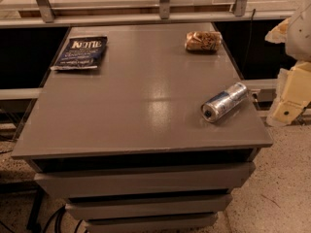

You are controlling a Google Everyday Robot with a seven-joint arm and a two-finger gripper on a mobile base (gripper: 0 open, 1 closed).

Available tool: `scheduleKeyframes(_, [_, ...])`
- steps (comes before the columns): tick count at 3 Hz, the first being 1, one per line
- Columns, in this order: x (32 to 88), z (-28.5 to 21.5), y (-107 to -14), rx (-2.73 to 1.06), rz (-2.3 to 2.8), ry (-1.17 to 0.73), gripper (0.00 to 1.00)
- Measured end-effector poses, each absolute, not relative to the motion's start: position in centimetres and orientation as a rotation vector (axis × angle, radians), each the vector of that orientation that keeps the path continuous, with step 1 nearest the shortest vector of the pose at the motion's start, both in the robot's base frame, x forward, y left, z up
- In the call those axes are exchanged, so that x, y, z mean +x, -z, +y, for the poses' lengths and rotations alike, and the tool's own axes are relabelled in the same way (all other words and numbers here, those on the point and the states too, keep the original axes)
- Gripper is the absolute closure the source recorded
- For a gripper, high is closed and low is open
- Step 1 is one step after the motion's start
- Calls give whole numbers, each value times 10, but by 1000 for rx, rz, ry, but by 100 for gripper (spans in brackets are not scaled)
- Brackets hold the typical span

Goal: Move redbull can near blue chip bag

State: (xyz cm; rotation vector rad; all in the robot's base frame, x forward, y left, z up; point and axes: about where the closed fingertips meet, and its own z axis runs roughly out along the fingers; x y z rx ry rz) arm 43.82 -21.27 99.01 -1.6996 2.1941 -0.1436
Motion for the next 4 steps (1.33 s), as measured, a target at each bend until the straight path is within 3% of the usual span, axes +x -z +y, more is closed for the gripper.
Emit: scheduleKeyframes(4, [452,-195,-967,-1956,1999,118,0])
